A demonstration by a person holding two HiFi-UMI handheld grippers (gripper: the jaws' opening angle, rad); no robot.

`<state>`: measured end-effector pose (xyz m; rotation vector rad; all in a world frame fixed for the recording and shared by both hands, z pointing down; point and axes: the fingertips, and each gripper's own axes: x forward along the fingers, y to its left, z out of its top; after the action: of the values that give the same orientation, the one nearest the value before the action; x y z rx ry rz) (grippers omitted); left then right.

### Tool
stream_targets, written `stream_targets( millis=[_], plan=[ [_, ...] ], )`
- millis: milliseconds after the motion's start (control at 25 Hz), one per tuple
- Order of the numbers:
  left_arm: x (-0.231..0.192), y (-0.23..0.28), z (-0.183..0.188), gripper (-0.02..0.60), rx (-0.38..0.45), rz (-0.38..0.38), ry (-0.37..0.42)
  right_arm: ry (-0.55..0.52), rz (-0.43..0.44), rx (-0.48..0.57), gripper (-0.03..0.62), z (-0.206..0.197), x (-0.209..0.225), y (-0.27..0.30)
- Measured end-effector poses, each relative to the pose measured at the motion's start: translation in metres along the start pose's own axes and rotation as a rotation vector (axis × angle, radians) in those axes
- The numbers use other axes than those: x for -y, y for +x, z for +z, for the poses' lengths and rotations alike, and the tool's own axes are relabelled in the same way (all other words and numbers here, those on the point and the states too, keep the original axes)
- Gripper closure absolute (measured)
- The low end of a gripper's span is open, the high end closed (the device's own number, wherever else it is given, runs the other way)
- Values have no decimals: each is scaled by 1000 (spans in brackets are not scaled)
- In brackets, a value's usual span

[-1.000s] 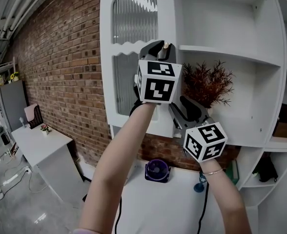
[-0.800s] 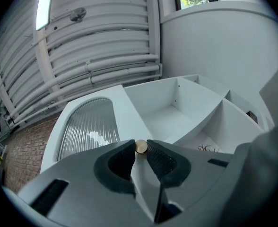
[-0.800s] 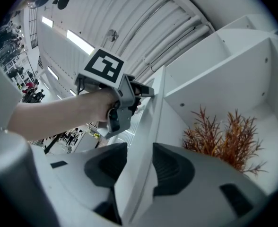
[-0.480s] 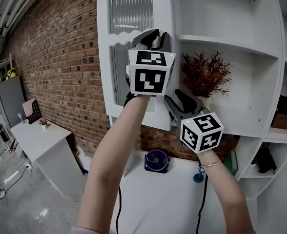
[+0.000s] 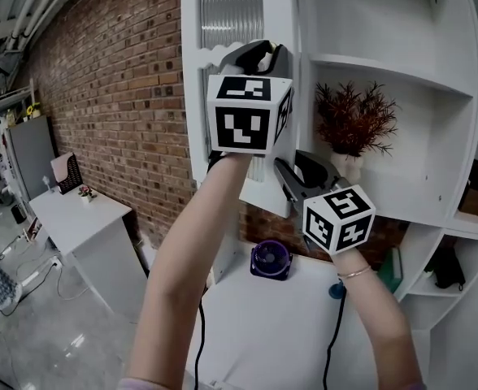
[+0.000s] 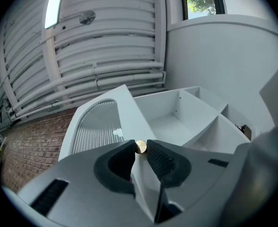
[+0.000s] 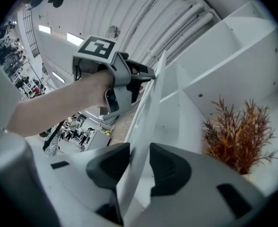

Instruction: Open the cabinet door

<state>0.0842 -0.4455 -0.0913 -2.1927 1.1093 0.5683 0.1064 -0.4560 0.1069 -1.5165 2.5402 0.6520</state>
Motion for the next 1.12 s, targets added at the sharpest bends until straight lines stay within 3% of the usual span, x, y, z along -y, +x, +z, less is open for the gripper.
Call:
stream_targets(
  millis=[200,1120],
  plan=[
    [-6,-14,10,499,0,9,16,-57,9,19,461,8,-17,-4],
    [-44,-74,44,488,-16,85,2,4,113,104,479,36,-95,-11]
  ],
)
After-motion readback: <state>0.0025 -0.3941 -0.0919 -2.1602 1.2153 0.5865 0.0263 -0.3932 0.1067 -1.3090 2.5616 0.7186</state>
